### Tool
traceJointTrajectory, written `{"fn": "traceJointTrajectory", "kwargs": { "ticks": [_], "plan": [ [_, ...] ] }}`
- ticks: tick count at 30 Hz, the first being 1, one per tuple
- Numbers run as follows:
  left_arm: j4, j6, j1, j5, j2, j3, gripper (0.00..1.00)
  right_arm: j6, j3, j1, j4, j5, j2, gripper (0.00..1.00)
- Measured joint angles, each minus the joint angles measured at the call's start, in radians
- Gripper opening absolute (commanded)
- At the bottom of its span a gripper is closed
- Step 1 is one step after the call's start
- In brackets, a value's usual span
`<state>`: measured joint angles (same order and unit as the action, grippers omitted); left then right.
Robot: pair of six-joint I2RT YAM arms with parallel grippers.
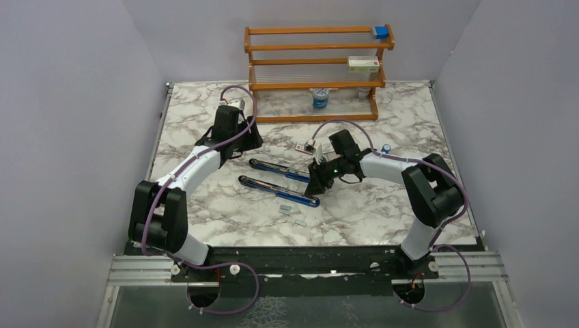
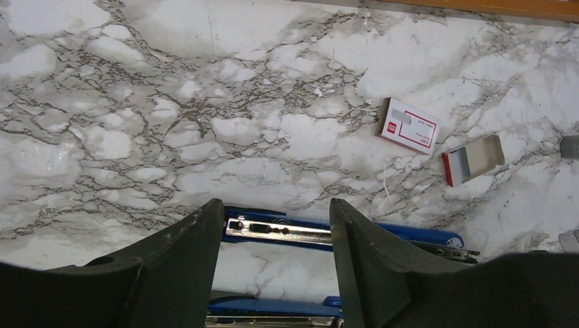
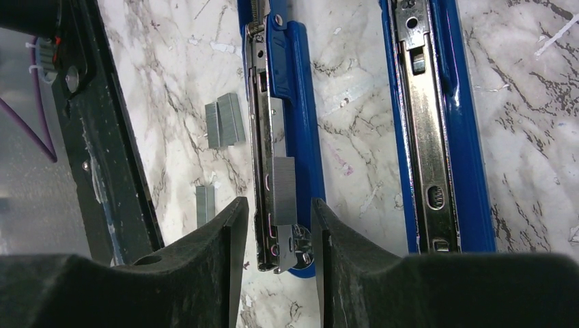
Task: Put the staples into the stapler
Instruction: Pick up the stapler.
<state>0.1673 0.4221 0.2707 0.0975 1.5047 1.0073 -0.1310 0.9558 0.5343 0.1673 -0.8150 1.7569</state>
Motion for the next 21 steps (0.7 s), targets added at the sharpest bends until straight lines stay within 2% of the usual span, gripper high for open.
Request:
{"fn": "traceJointTrajectory", "kwargs": {
  "ticks": [13,21],
  "plan": [
    [0.000,0.000,0.008,0.004,0.003,0.018,0.61,0.004,-0.009,-0.006,0.000,0.002,0.015,0.39],
    [0.000,0.000,0.013,0.004,0.003,0.018,0.61,0.008,-0.009,-0.006,-0.002,0.000,0.020,0.30]
  ]
}}
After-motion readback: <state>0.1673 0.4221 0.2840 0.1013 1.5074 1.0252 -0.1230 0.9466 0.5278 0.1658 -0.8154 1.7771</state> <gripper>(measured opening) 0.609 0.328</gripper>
